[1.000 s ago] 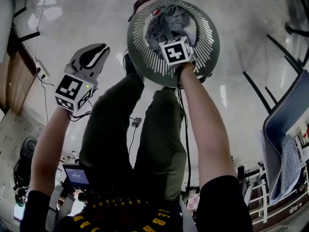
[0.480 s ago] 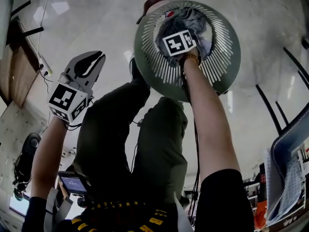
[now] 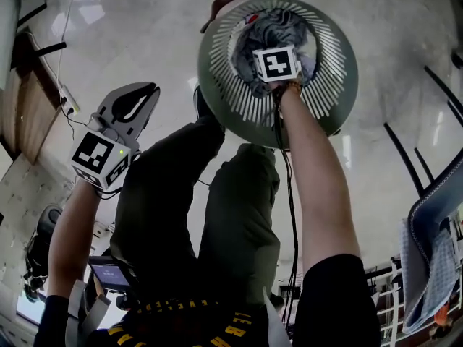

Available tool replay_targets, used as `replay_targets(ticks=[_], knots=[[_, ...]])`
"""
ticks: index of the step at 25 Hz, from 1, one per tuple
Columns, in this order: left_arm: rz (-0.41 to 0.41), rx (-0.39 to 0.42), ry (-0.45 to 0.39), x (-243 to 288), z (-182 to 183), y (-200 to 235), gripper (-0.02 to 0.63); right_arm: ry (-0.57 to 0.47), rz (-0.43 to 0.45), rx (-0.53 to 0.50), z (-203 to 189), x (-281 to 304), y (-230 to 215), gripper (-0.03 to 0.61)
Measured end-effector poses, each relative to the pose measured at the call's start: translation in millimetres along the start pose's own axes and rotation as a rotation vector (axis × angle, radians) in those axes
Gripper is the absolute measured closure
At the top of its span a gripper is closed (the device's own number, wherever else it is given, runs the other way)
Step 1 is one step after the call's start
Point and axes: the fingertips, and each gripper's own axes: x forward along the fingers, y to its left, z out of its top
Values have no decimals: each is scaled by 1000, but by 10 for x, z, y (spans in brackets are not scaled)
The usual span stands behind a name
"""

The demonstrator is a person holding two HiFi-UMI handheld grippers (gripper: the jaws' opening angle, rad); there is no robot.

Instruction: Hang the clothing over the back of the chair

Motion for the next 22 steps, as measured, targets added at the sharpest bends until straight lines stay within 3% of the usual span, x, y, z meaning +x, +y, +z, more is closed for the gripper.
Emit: replay_targets(ticks=[7,14,22], knots=[[-33,1,-24,-334,380,-293,592,-85,102,63,79,-849,369,535],[-44,-40,-98,-1603,658,145,592,-132,149,119,684,-1928,1706,535],[-41,-42,-145,-2420,1287,-270,592,-246,222,171,962,-3456,2329,535]])
